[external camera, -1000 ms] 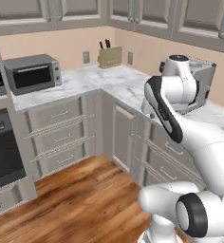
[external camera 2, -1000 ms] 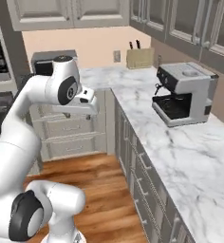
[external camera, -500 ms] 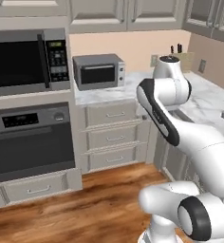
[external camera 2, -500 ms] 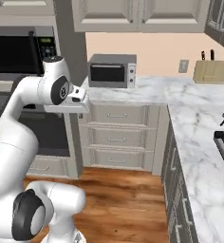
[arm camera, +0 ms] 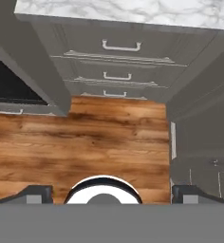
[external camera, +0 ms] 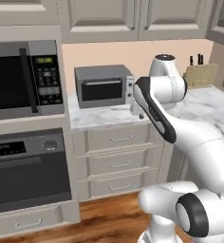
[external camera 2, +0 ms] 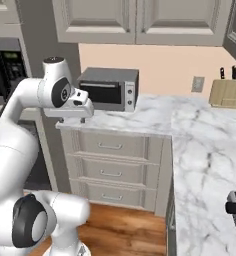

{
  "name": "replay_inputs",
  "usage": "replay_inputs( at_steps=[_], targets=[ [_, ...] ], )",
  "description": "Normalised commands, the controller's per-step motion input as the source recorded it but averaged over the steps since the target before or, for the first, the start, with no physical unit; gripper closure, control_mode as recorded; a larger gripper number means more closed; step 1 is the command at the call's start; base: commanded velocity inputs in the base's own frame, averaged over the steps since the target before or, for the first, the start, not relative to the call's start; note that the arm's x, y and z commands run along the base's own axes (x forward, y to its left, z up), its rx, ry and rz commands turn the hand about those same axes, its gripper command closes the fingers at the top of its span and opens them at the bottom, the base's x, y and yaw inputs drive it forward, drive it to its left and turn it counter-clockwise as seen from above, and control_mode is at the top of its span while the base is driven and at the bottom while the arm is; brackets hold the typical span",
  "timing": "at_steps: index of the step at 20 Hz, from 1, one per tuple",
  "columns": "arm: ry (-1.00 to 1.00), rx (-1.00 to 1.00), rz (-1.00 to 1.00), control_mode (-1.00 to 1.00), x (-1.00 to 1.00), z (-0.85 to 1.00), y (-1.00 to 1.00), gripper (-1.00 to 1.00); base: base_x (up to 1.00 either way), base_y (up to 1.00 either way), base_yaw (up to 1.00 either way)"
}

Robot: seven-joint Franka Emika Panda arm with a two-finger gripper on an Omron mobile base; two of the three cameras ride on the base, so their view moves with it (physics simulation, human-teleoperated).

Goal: Navigate to the toaster oven.

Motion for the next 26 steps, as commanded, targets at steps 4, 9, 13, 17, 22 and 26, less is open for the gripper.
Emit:
replay_inputs(
  at_steps=[4,9,13,17,22,26],
  targets=[
    [0.00,0.00,0.00,1.00,0.00,0.00,0.00,-1.00,0.95,-0.41,0.15],
    [0.00,0.00,0.00,1.00,0.00,0.00,0.00,-1.00,0.93,0.02,0.06],
    [0.00,0.00,0.00,1.00,0.00,0.00,0.00,-1.00,0.81,0.20,0.00],
    [0.00,0.00,0.00,1.00,0.00,0.00,0.00,-1.00,0.76,0.25,0.00],
    [0.00,0.00,0.00,1.00,0.00,0.00,0.00,-1.00,0.76,0.35,-0.01],
    [0.00,0.00,0.00,1.00,0.00,0.00,0.00,-1.00,0.71,0.21,0.00]
  ],
)
